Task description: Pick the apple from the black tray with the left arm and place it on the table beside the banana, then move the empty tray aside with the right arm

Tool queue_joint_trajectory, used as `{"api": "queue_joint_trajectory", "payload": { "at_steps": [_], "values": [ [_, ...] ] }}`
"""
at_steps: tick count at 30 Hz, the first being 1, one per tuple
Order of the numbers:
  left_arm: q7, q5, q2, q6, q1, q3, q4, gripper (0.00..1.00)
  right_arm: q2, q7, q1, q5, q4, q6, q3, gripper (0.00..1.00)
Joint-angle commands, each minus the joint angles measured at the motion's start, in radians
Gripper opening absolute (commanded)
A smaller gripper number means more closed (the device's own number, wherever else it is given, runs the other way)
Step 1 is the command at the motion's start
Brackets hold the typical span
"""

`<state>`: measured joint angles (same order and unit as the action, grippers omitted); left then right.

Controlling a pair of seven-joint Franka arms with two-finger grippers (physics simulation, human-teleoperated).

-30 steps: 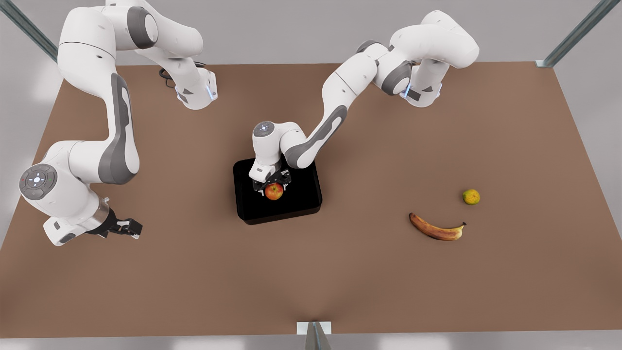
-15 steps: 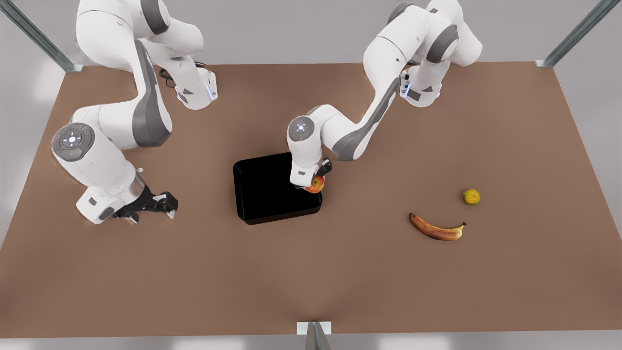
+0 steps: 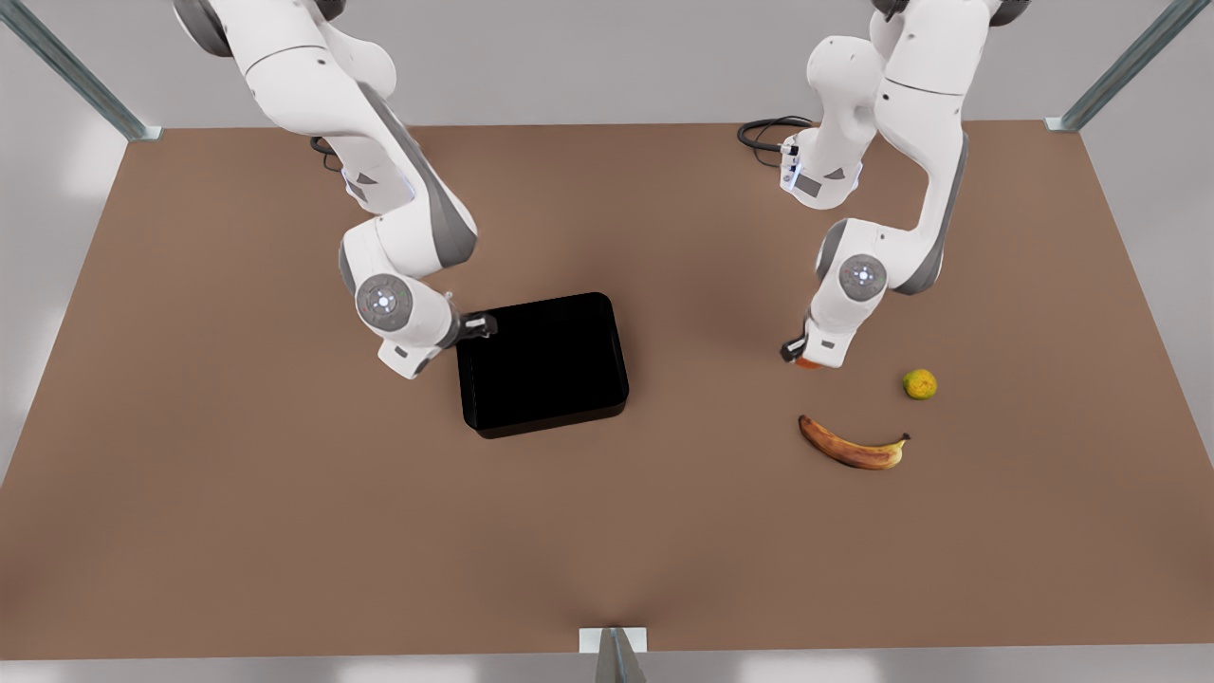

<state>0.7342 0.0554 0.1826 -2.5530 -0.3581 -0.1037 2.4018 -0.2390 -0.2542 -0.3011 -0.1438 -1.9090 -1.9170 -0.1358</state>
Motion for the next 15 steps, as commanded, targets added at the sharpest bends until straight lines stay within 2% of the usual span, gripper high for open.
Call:
{"api": "queue_joint_trajectory", "payload": {
  "at_steps": [1, 2, 3, 8, 9, 10, 11, 12, 13, 15],
  "values": [
    [-0.636, 0.000, 0.020, -0.170, 0.033, -0.001, -0.015, 0.79, 0.006, -0.034, 0.003, -0.005, -0.042, -0.143, 0.024, 1.00],
    [-0.648, 0.001, 0.029, -0.188, 0.045, -0.002, -0.015, 0.79, 0.006, -0.023, 0.003, -0.005, -0.044, -0.143, 0.038, 1.00],
    [-0.650, 0.001, 0.043, -0.207, 0.050, -0.002, -0.015, 0.99, -0.003, -0.020, 0.003, -0.005, -0.044, -0.155, 0.039, 1.00],
    [-0.648, 0.054, 0.032, -0.205, 0.076, -0.011, -0.016, 1.00, -0.120, -0.008, 0.002, -0.006, -0.042, -0.252, 0.036, 1.00],
    [-0.642, 0.054, -0.002, -0.112, 0.076, -0.014, -0.072, 1.00, -0.138, -0.007, 0.003, -0.006, -0.038, -0.254, 0.036, 1.00],
    [-0.639, 0.047, -0.054, 0.150, 0.076, -0.013, -0.205, 1.00, -0.152, -0.005, 0.003, -0.005, -0.039, -0.280, 0.036, 1.00],
    [-0.647, 0.040, -0.077, 0.548, 0.074, -0.010, -0.440, 1.00, -0.171, 0.009, 0.002, -0.005, -0.038, -0.283, 0.036, 1.00],
    [-0.711, -0.015, -0.072, 0.793, 0.073, -0.007, -0.659, 1.00, -0.175, 0.026, 0.003, -0.005, -0.042, -0.283, 0.036, 1.00],
    [-0.828, -0.054, -0.072, 0.882, 0.077, -0.033, -0.773, 1.00, -0.184, 0.041, 0.002, -0.006, -0.044, -0.283, 0.036, 1.00],
    [-0.835, -0.057, -0.072, 0.886, 0.076, -0.030, -0.805, 1.00, -0.212, 0.047, 0.002, -0.005, -0.047, -0.310, 0.035, 1.00]
  ]
}}
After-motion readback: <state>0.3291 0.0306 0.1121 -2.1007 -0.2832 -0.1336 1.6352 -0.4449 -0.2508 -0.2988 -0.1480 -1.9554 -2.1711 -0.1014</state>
